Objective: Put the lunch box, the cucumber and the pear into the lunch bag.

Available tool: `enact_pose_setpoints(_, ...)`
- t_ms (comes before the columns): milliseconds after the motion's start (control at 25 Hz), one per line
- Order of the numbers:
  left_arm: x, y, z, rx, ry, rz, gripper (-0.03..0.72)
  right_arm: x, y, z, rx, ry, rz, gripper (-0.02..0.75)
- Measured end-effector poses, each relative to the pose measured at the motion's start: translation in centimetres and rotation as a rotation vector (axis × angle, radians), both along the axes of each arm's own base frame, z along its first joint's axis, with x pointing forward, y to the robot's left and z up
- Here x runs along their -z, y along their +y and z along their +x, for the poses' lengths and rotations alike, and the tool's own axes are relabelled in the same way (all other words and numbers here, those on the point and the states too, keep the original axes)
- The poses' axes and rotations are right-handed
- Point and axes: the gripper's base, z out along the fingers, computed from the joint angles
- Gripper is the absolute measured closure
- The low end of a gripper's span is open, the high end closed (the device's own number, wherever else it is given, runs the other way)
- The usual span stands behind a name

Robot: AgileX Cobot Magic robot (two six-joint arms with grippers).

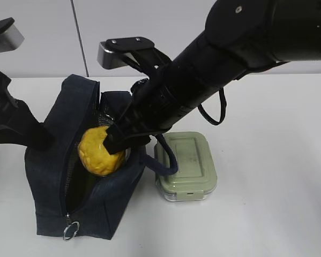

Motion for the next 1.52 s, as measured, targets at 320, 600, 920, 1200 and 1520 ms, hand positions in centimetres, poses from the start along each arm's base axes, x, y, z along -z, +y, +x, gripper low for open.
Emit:
enact_pose_setpoints(320, 0.0, 0.0, 0.0, 0.000, 0.000, -0.001, 0.664, 1.5, 0.1, 0.5, 0.010, 0.014, -0.035, 0.383)
enact_pose_setpoints(600, 0.0, 0.0, 0.0, 0.000, 0.000, 0.000, 0.664, -0.8, -0.2, 0.6, 0.040, -0.016, 0.031, 0.150)
enact_pose_setpoints(920, 0.0, 0.0, 0.0, 0.000, 0.000, 0.000, 0.664, -2.9, -7.7, 1.3, 0.327, 0.057, 0.126, 0.201)
enact_pose_setpoints(1200, 0.0, 0.0, 0.0, 0.000, 0.000, 0.000, 0.664, 2.3, -13.9, 1.2, 0.551, 0.243, 0.197, 0.202)
enact_pose_setpoints(1520, 0.0, 0.0, 0.0, 0.002, 0.004, 0.000, 0.664, 8.2, -15.9, 3.0, 0.590, 0.437, 0.176, 0.202)
